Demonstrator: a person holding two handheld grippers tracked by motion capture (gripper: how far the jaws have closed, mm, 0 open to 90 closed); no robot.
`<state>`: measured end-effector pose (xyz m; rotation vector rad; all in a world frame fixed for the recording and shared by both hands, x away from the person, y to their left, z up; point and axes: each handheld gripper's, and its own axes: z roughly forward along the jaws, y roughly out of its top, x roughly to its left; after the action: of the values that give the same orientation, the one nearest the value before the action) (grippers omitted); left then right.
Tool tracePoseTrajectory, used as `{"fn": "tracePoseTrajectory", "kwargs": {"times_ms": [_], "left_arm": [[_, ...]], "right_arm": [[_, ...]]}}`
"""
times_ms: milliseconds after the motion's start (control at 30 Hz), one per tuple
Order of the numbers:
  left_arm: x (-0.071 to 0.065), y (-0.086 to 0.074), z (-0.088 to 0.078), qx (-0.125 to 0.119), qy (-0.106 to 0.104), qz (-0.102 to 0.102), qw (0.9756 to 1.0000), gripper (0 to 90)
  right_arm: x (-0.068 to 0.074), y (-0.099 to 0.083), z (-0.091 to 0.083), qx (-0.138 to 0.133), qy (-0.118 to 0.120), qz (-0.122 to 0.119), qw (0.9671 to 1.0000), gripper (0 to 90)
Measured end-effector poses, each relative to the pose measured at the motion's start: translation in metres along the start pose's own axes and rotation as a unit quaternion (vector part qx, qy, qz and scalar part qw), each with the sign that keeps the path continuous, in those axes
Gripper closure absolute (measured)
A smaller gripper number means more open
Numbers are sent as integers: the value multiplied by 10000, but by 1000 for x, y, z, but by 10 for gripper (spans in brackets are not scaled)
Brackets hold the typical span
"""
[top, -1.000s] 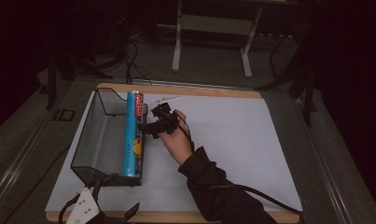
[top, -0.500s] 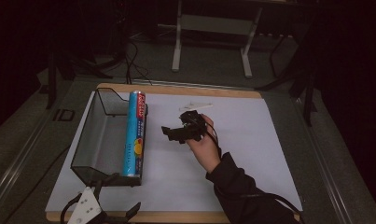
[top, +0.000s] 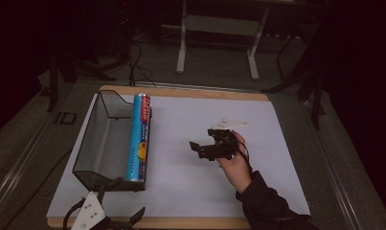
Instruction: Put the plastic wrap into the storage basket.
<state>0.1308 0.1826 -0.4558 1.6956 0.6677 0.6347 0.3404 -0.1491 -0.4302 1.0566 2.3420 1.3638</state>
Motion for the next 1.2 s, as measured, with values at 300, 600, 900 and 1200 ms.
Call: {"fn": "tracePoseTrajectory", "kwargs": {"times_ms": [300, 600, 900, 1200], "left_arm": [[0, 0, 0, 1, -1, 1, 10000, 28], [0, 0, 1, 21, -4, 1, 10000, 27], [0, 0, 0, 12, -5, -7, 10000, 27], [0, 0, 1, 11, -20, -11, 10000, 27]], "right_arm": [[-14, -27, -30, 42, -56, 20, 10000, 131], [-15, -55, -56, 18, -110, -46, 9999, 133], [-6, -75, -72, 39, -181, -230, 9996, 135], [-6, -90, -89, -28, -330, -267, 9991, 138]]}}
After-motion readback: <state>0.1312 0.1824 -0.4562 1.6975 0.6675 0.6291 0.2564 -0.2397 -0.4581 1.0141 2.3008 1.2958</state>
